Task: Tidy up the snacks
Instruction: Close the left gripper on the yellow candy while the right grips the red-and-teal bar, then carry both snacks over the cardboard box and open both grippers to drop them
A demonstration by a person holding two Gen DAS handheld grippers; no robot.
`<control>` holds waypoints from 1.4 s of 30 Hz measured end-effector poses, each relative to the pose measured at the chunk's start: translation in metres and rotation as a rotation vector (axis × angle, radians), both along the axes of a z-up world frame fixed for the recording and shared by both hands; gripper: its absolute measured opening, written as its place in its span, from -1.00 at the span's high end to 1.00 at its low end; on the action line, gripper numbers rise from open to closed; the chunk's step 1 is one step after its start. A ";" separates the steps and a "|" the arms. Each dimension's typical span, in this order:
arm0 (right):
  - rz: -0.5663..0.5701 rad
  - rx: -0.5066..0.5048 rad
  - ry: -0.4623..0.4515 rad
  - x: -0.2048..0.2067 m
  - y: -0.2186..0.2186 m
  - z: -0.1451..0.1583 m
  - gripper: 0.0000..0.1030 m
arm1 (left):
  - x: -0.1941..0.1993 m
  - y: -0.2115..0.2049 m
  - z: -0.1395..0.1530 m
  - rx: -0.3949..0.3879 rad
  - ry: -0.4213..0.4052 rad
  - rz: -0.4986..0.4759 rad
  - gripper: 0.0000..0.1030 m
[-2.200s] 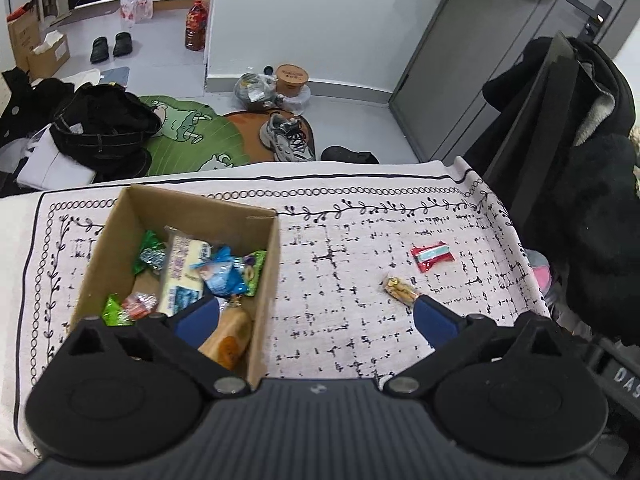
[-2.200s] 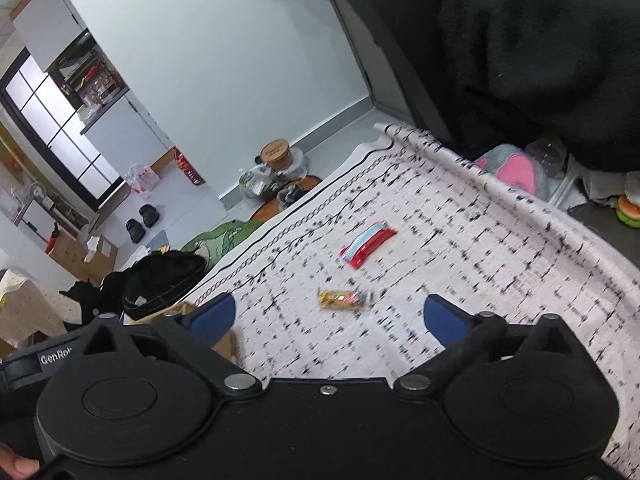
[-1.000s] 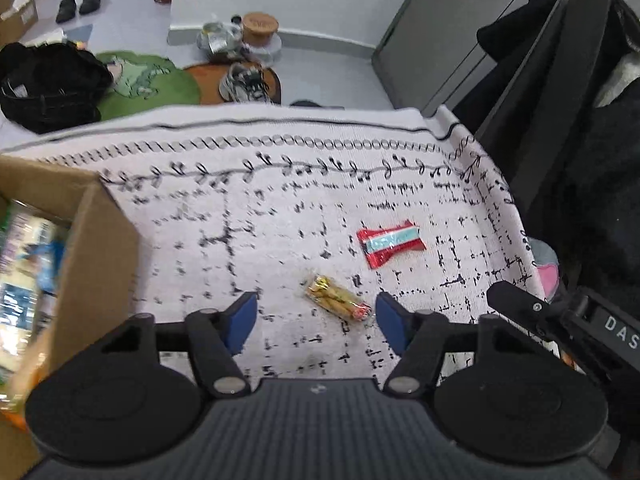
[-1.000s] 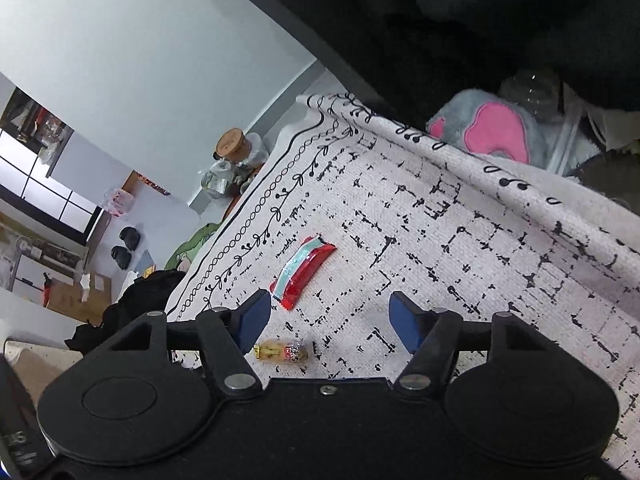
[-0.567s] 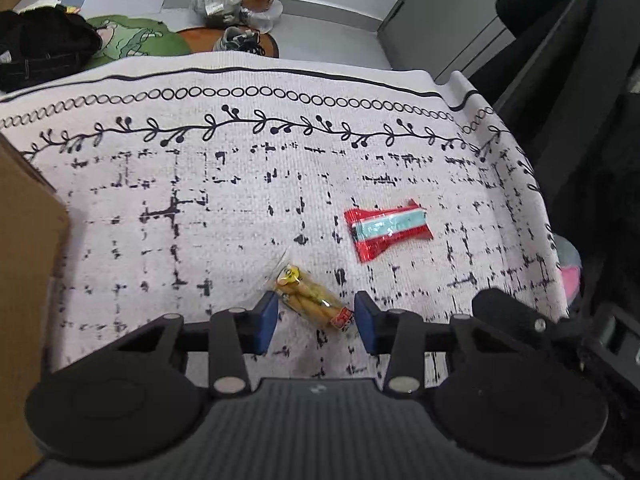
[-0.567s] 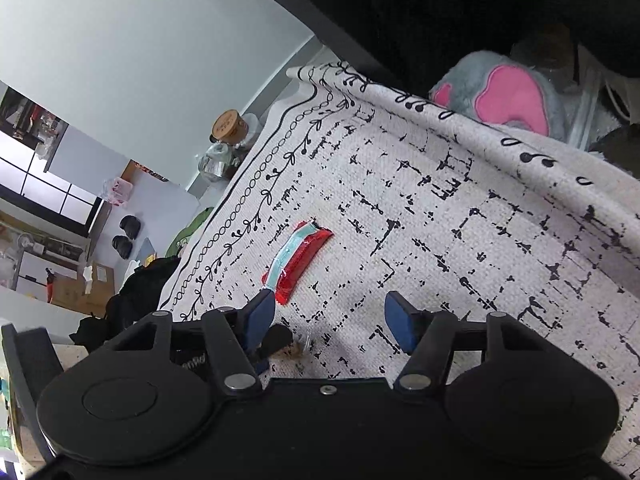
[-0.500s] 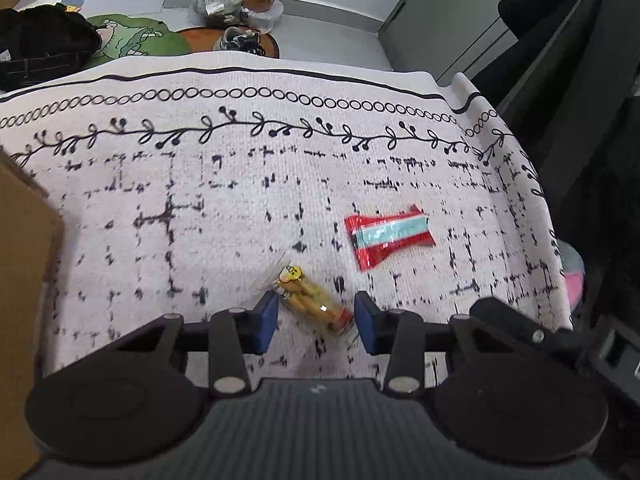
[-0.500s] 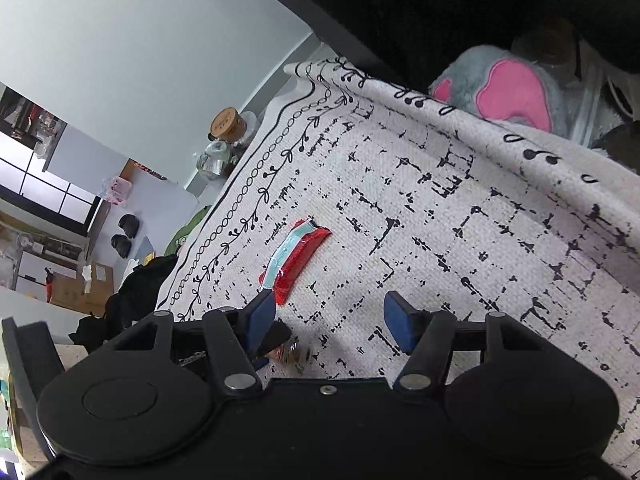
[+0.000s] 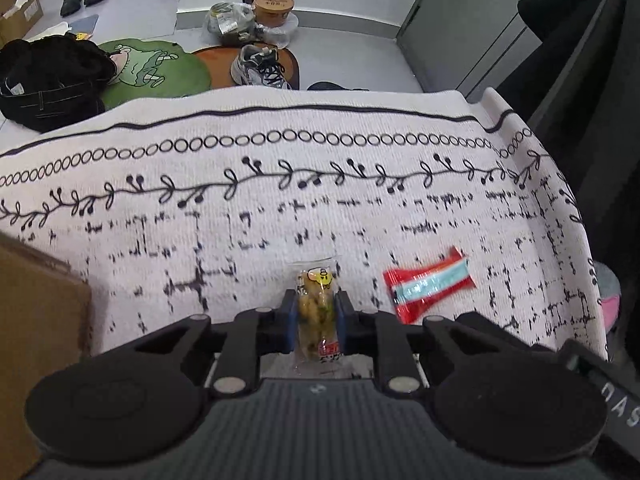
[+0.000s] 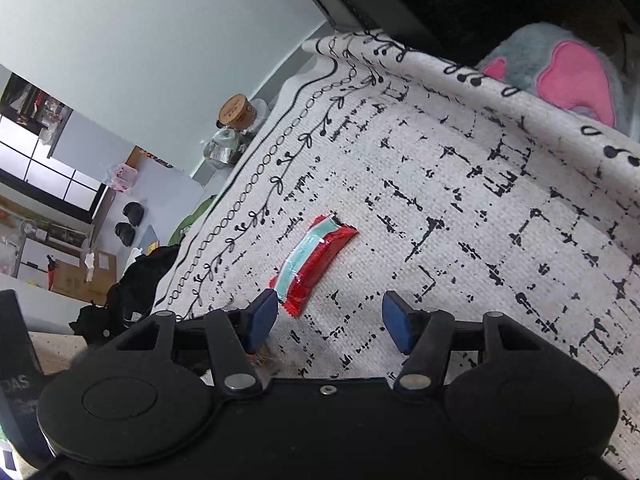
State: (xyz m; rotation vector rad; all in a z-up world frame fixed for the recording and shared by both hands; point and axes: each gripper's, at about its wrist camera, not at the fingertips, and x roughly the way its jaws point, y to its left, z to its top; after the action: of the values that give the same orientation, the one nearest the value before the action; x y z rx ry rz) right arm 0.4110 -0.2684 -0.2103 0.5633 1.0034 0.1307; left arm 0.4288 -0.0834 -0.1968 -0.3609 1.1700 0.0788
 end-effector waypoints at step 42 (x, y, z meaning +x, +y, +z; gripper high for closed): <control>-0.028 -0.178 -0.052 -0.020 0.018 0.021 0.58 | -0.031 0.048 0.055 0.010 -0.066 -0.017 0.65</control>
State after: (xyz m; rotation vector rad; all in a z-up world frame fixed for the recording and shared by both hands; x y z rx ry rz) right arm 0.3908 -0.2502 -0.1892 0.4091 0.9456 0.0303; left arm 0.3977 -0.0353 -0.1419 -0.3419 1.1071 0.0575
